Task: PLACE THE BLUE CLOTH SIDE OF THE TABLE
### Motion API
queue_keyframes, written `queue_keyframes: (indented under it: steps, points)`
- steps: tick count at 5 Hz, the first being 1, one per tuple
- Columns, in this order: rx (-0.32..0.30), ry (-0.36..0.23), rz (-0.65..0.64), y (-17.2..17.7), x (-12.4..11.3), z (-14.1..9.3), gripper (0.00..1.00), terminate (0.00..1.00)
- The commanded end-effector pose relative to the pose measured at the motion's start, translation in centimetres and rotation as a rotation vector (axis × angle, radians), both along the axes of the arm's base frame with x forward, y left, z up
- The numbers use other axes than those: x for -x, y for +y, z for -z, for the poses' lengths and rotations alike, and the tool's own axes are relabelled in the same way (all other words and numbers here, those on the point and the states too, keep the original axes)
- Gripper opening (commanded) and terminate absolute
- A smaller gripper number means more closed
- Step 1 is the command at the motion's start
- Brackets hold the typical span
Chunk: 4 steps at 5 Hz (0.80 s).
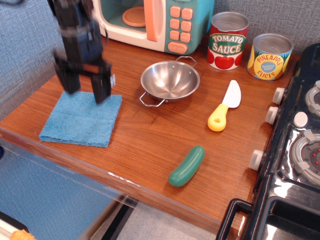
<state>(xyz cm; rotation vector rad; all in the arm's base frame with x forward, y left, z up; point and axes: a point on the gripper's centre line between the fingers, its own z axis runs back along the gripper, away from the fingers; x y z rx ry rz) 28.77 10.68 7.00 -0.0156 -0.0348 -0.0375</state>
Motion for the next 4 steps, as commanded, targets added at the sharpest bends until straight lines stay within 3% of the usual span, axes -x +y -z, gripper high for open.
queue_keyframes:
  steps: [1,2,3,4]
  points:
    - [-0.057,-0.193,0.013,-0.68,0.03,-7.11,1.00,0.00]
    - [-0.052,-0.157,0.020,-0.96,-0.38,-6.27,1.00,0.00]
    - [-0.052,-0.157,0.020,-0.96,-0.38,-6.27,1.00,0.00]
    - [-0.052,-0.157,0.020,-0.96,-0.38,-6.27,1.00,1.00]
